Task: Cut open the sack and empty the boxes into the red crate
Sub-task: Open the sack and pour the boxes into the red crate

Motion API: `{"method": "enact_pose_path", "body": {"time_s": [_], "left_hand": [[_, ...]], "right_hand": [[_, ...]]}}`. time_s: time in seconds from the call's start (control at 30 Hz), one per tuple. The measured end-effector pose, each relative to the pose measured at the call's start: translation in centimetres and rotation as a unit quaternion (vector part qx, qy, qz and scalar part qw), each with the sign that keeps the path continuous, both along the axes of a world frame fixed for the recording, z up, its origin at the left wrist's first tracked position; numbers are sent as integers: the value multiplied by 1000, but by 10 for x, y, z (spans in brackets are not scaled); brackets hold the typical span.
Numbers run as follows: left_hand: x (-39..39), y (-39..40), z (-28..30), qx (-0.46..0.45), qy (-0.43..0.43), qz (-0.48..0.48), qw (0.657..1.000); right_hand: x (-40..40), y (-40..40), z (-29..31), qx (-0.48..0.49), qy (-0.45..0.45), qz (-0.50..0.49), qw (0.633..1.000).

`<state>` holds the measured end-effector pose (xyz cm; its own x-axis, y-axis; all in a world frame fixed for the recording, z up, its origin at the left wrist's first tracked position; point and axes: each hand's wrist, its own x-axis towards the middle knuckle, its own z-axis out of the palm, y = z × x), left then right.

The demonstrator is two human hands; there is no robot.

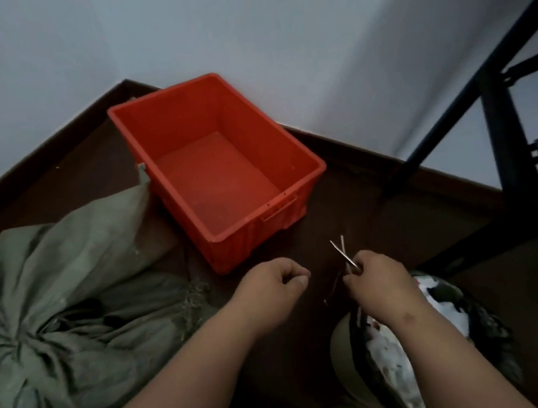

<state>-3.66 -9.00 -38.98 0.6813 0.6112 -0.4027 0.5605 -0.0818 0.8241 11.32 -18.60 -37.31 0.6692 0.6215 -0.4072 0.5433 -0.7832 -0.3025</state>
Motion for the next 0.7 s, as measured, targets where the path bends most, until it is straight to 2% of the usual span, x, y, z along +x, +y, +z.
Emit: {"method": "enact_pose_path", "body": {"time_s": [0.1,0.2,0.27,0.43,0.47,0.53,0.57,0.63,0.7], "left_hand": [[31,-17,-3,-12,8,-59,998],[53,-30,-8,-28,22,-90,995],[60,-37,-11,-42,28,-94,994],[57,-31,-21,-88,26,-60,994],[54,-28,-23,-95,19,-46,994],[45,-18,-26,-100,10,-2,995],[38,-13,-27,-98,7,25,995],[25,-3,-31,-79,8,68,995],[9,7,-35,-71,0,110,991]], "right_hand": [[31,-36,-16,-83,-14,-50,995],[55,-58,-29,-223,35,-69,972],[61,-67,-36,-245,33,-84,965],[60,-68,-26,-142,7,-90,986],[59,-62,-22,-93,18,-105,990],[52,-46,-12,-1,106,-134,985],[47,-37,-9,42,178,-157,971],[32,-20,-5,114,334,-218,910],[17,-7,-6,151,442,-223,856]]}}
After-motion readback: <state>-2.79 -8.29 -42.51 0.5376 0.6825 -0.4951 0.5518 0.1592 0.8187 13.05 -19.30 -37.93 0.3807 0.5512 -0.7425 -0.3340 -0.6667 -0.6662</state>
